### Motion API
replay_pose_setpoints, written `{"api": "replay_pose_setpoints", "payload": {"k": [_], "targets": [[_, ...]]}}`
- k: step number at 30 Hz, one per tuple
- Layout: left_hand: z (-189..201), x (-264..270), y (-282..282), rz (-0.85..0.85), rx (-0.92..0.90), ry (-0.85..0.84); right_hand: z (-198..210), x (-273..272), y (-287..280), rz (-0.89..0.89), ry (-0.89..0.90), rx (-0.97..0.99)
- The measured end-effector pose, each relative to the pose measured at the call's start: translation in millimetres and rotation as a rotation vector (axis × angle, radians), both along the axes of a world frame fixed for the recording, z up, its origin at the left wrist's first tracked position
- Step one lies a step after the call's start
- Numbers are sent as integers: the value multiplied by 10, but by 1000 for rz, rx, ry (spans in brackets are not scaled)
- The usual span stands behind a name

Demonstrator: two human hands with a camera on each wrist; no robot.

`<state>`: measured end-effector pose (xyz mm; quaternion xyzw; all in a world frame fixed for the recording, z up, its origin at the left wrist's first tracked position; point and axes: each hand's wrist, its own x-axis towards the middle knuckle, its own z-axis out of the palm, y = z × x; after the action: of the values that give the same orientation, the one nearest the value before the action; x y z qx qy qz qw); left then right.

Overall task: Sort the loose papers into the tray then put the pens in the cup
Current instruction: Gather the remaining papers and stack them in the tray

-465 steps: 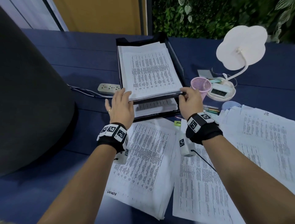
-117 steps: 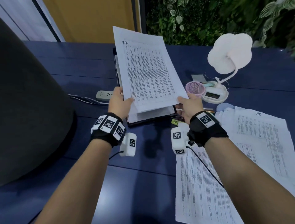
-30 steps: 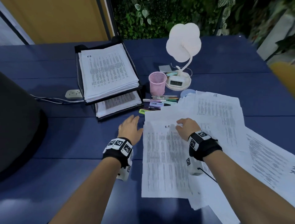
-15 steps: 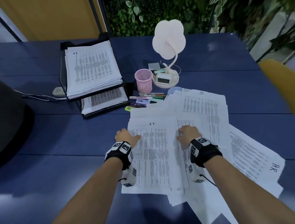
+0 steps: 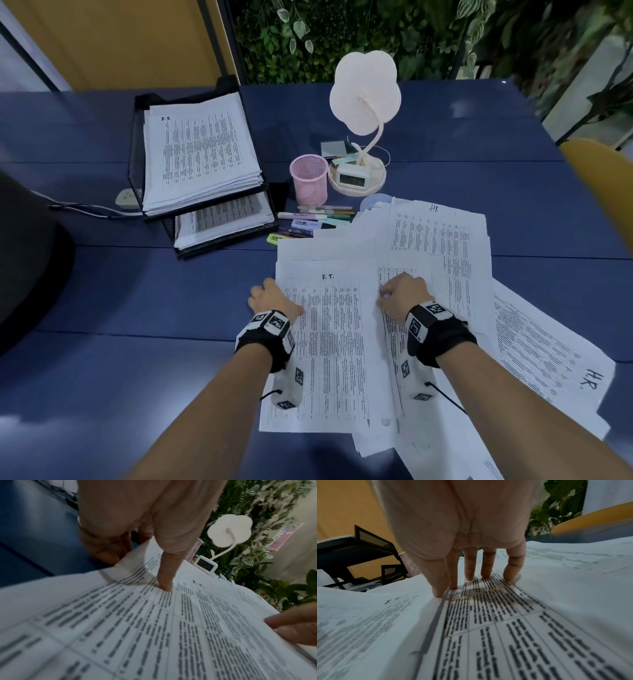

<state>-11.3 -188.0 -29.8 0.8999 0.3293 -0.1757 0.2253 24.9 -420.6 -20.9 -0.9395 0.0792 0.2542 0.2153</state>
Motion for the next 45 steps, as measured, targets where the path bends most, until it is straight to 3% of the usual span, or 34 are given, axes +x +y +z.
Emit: {"api": "replay_pose_setpoints", "payload": {"k": [9, 12, 14, 18, 24, 29, 31, 35, 40, 45], "targets": [[-19, 39, 125, 175, -264, -67, -5, 0, 19, -53, 22, 12], [0, -19, 128, 78, -173, -30, 1, -4, 18, -59, 8, 15], [-20, -58, 95, 19, -144, -91, 17, -17, 20, -52, 5, 22], [-41, -126, 49, -14, -287, -246, 2, -35, 21, -40, 1, 12], [-7, -171, 66, -9, -485, -308, 3, -53, 18, -19, 11, -12], [14, -236, 47, 208, -510, -446, 13, -72, 21, -7, 24, -36], [-1, -253, 77, 272, -509, -388, 26, -86, 24, 13, 11, -47], [-45, -269, 133, 153, -508, -252, 46, -101, 31, 12, 5, -51], [2, -342, 69, -51, -446, -457, 83, -139, 47, 59, -7, -78], [161, -378, 212, 84, -701, -484, 115, -128, 84, 25, -56, 38]]}}
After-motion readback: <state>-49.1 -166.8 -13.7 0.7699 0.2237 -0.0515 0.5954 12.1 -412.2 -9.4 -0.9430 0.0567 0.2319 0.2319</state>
